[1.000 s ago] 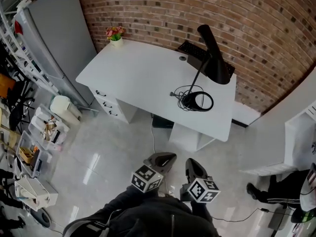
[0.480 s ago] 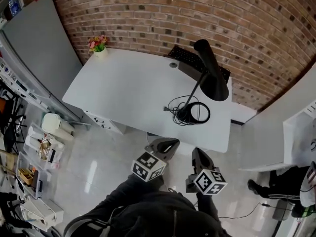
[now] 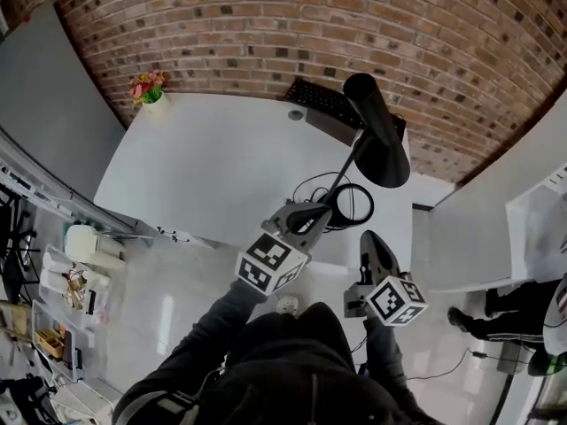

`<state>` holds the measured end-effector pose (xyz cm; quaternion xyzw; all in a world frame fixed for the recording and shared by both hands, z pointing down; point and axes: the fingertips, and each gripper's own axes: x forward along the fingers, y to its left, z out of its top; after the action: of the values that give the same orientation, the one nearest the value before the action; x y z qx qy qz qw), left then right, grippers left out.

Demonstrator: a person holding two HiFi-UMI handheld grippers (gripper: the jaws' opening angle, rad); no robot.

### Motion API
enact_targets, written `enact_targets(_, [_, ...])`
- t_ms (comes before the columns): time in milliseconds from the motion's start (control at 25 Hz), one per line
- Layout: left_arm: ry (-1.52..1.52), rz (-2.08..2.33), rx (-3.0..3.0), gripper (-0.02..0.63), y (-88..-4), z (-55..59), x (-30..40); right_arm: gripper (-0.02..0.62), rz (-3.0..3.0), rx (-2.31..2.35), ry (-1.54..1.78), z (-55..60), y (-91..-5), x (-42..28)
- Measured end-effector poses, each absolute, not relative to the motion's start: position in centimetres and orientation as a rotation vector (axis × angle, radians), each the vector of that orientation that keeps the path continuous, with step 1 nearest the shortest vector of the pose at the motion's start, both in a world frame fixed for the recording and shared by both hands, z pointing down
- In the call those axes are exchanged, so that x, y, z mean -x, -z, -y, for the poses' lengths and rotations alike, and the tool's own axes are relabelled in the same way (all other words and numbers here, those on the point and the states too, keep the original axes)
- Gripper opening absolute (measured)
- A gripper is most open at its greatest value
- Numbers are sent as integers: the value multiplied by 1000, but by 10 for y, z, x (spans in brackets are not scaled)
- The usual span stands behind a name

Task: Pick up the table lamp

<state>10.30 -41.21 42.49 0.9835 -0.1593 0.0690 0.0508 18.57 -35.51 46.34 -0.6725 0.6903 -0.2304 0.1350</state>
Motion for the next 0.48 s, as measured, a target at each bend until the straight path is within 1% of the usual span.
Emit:
enact_targets(280, [-96,547,-3022,12,-375,458,-118,12,-2030,1836,625,383,-438,-202])
enact_targets(320, [-79,546,-3019,30,-367,463,-120,14,-2033,1817,622,386,-435,-205])
enact_targets(400, [-73,523,-3017,103,-357,469,-126,14,-2029,1783,618,392,-429,-211])
enact_targets(480, [-82,496,-3026,153,-350,471,-133,25,-2035,1740,619,398,-423,-216])
